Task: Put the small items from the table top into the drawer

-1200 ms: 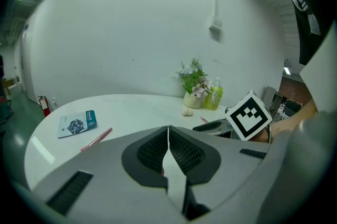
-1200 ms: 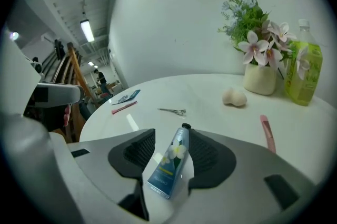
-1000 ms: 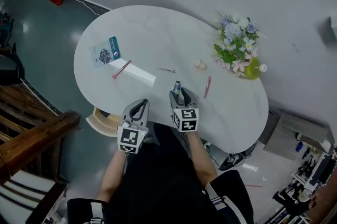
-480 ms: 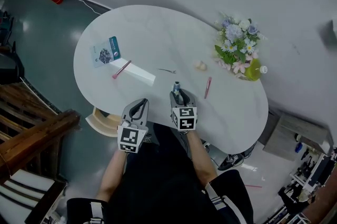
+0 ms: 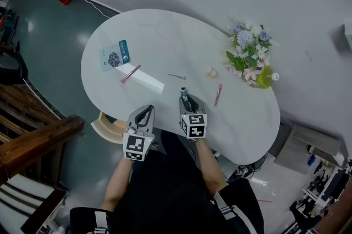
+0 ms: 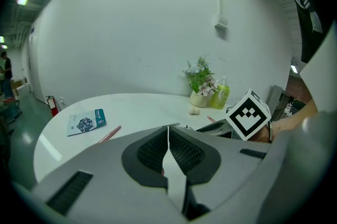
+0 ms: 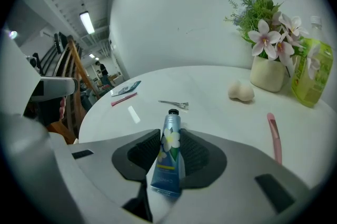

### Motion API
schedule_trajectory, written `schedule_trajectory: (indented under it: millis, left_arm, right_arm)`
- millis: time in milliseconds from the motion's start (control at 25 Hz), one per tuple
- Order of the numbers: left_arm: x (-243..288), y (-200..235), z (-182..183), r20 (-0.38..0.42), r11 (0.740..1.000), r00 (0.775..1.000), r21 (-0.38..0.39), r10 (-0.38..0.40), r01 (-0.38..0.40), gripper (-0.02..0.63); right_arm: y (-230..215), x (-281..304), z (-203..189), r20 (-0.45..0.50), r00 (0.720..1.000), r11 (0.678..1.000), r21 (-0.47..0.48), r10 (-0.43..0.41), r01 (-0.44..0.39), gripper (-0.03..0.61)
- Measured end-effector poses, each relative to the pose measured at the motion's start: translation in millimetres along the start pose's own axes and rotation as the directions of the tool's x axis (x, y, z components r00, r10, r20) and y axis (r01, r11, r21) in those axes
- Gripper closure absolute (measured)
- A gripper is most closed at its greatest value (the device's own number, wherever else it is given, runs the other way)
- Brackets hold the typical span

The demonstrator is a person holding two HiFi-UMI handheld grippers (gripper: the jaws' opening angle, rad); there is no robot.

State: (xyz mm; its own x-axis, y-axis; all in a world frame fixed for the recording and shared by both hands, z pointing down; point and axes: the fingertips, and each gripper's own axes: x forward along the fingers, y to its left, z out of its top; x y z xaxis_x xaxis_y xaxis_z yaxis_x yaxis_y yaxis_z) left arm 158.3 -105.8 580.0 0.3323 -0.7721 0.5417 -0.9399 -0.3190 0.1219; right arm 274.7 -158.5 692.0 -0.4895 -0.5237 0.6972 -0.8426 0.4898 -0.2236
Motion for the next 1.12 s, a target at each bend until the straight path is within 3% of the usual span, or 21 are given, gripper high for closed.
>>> schedule_trajectory:
  millis: [320, 680, 1120]
  left_arm:
    - [-25, 7, 11, 0.046, 0.998, 0.997, -0.005, 0.062, -0.062, 0.592]
    - [-71, 21, 20, 0.101, 0.987, 0.981, -0.027, 0.163, -0.161, 0.592]
    - [-160, 75, 3, 0.139, 0.932, 0.922, -0.098, 0.360, -0.349, 0.592]
  right_arm:
    - [22, -31, 43, 0.117, 0.991, 0.998, -0.037, 0.060, -0.056, 0.446]
    - [83, -69, 82, 0.209, 0.958, 0.974, -0.158, 0.194, -0.163, 0.449]
    - [203, -100, 98, 0.208, 0.881, 0.881, -0.319, 0.425, -0.350, 0.451]
